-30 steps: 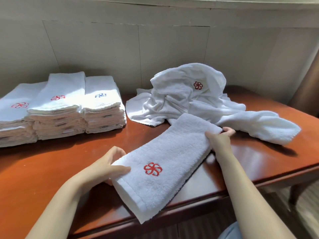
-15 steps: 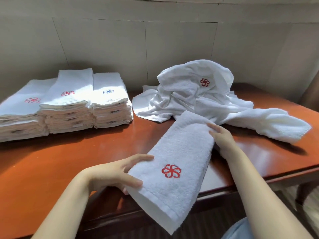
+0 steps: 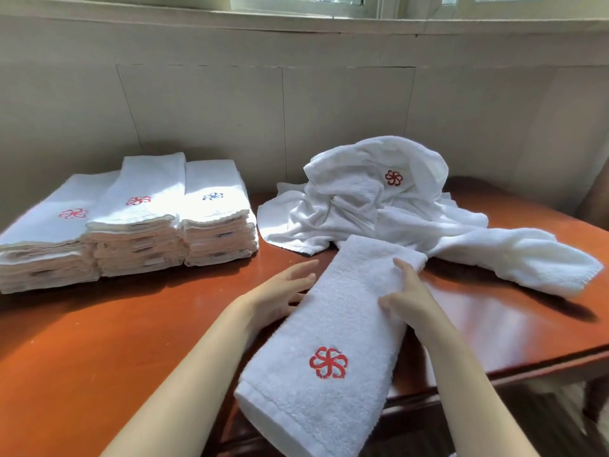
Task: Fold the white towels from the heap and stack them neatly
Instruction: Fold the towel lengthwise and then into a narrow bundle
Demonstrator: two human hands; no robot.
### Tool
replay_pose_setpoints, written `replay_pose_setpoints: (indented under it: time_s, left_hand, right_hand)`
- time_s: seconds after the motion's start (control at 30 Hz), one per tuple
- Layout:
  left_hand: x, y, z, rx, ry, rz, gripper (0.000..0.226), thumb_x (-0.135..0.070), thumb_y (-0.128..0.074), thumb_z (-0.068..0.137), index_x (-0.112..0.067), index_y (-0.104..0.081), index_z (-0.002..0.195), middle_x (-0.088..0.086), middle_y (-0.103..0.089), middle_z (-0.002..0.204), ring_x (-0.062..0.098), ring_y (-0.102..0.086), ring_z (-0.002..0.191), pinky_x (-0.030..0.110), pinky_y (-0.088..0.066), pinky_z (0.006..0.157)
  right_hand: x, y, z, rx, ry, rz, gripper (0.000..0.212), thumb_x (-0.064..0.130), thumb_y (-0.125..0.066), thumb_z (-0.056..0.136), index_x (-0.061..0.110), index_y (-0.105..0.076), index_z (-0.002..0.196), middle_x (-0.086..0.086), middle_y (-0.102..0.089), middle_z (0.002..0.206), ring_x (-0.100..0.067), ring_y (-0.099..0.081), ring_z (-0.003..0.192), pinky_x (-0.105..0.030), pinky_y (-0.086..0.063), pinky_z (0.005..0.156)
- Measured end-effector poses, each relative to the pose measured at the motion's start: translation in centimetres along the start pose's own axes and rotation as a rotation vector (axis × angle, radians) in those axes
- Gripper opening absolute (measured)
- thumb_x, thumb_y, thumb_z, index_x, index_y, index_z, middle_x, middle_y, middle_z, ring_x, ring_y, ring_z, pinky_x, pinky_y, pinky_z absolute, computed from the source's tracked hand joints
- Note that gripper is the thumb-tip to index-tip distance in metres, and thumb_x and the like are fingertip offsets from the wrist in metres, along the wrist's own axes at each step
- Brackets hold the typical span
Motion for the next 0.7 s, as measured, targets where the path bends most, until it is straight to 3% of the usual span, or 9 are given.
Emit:
replay_pose_setpoints:
  time_s: [0.1, 0.2, 0.3, 0.4, 0.53, 0.63, 0.7]
  left_hand:
    - [-1.8, -1.5, 3.2, 0.061, -0.015, 0.136, 0.046, -0.016, -0.055, 0.095, -0.031, -0.048, 0.138, -0.007, -0.05, 0.139, 0.006, -0.058, 0.11, 0.015, -0.051, 0.079]
    - [-2.3, -1.4, 3.3, 0.127, 0.01, 0.03, 0.05, -0.002, -0.057, 0.089, -0.031, -0.058, 0.13, -0.004, -0.059, 0.129, 0.016, -0.062, 0.112, 0.028, -0.054, 0.089]
    - [-3.4, 1.1, 0.7, 0.107, -0.078, -0.145, 0.05, 0.005, -0.057, 0.089, -0.024, -0.059, 0.13, 0.006, -0.06, 0.128, 0.02, -0.064, 0.105, 0.031, -0.053, 0.091]
    - [-5.4, 4.6, -3.5, 0.012, -0.187, -0.028, 0.048, 0.003, -0.063, 0.087, -0.024, -0.061, 0.126, 0.001, -0.054, 0.13, 0.008, -0.064, 0.086, 0.024, -0.055, 0.078]
    - [-8.2, 8.7, -8.6, -0.106, -0.263, 0.111, 0.054, 0.009, -0.06, 0.087, -0.02, -0.052, 0.132, -0.007, -0.044, 0.141, -0.005, -0.061, 0.07, 0.016, -0.05, 0.064]
    - [-10.8, 12.1, -11.1, -0.224, -0.36, 0.097, 0.057, 0.011, -0.063, 0.084, -0.018, -0.053, 0.132, -0.011, -0.049, 0.139, -0.006, -0.062, 0.092, 0.019, -0.052, 0.078]
    - [-13.6, 14.8, -11.7, -0.285, -0.443, 0.109, 0.056, 0.007, -0.066, 0.083, -0.023, -0.056, 0.129, -0.017, -0.053, 0.134, -0.008, -0.061, 0.095, 0.018, -0.05, 0.081]
  right_hand:
    - [2.3, -0.4, -1.1, 0.036, 0.176, 0.171, 0.079, -0.025, -0.042, 0.071, 0.023, -0.048, 0.134, 0.0, -0.049, 0.134, -0.014, -0.05, 0.119, -0.025, -0.044, 0.095]
    - [4.4, -0.3, -1.4, 0.068, 0.273, 0.374, 0.081, -0.032, -0.042, 0.069, 0.026, -0.058, 0.122, 0.007, -0.057, 0.129, -0.008, -0.054, 0.119, -0.017, -0.049, 0.092]
    - [6.3, -1.2, -1.2, 0.182, 0.267, 0.538, 0.08, -0.031, -0.046, 0.073, 0.033, -0.061, 0.119, 0.008, -0.061, 0.124, -0.012, -0.062, 0.109, -0.027, -0.053, 0.09]
    - [9.1, -3.6, -1.2, 0.277, 0.284, 0.521, 0.078, -0.029, -0.048, 0.076, 0.034, -0.059, 0.12, 0.005, -0.057, 0.129, -0.015, -0.061, 0.112, -0.032, -0.052, 0.093]
    - [14.5, -8.0, -1.4, 0.427, 0.358, 0.442, 0.074, -0.027, -0.05, 0.079, 0.031, -0.054, 0.124, 0.001, -0.061, 0.122, -0.006, -0.065, 0.099, -0.022, -0.055, 0.083]
    - [19.5, -10.2, -0.4, 0.492, 0.406, 0.442, 0.073, -0.027, -0.05, 0.079, 0.032, -0.058, 0.121, -0.001, -0.068, 0.109, -0.007, -0.068, 0.087, -0.019, -0.055, 0.07]
    - [23.5, -11.1, 1.4, 0.508, 0.447, 0.461, 0.074, -0.027, -0.05, 0.077, 0.036, -0.064, 0.113, -0.004, -0.069, 0.103, -0.014, -0.067, 0.084, -0.021, -0.055, 0.069]
Point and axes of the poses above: each hand's wrist, its own z-axis towards the middle knuckle, its own y-axis out of the back of the hand, x = y × z, the point moved 7 cm from there along z, towards the middle knuckle
